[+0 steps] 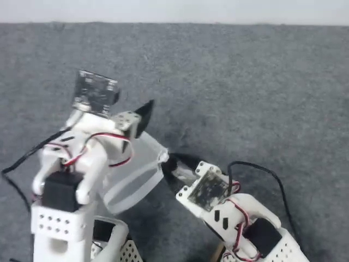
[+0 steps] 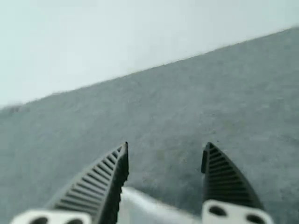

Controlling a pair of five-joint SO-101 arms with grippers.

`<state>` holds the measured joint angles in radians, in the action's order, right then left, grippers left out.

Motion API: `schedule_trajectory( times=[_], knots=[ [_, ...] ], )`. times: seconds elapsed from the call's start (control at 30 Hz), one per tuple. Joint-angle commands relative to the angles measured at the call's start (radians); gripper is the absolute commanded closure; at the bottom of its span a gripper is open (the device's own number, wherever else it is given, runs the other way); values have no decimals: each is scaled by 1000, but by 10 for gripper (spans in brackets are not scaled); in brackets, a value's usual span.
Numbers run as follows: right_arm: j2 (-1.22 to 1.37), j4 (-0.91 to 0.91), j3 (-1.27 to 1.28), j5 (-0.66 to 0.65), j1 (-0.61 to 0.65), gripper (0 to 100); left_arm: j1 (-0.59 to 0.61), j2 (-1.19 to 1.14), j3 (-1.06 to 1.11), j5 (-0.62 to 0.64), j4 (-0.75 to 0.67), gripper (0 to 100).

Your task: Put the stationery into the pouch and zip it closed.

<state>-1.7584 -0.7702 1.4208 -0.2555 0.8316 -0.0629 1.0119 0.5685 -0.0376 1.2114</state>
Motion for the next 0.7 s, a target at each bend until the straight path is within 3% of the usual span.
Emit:
schedule_trajectory(
  times=[0.0,0.37,0.67],
  knots=[
    [-30,122,25,31,-50,993,72,18,-125,12,152,758],
    [-28,257,58,34,-53,993,81,11,-291,-198,526,757],
    [-16,309,57,34,-91,993,57,12,-226,-264,546,757]
  ],
)
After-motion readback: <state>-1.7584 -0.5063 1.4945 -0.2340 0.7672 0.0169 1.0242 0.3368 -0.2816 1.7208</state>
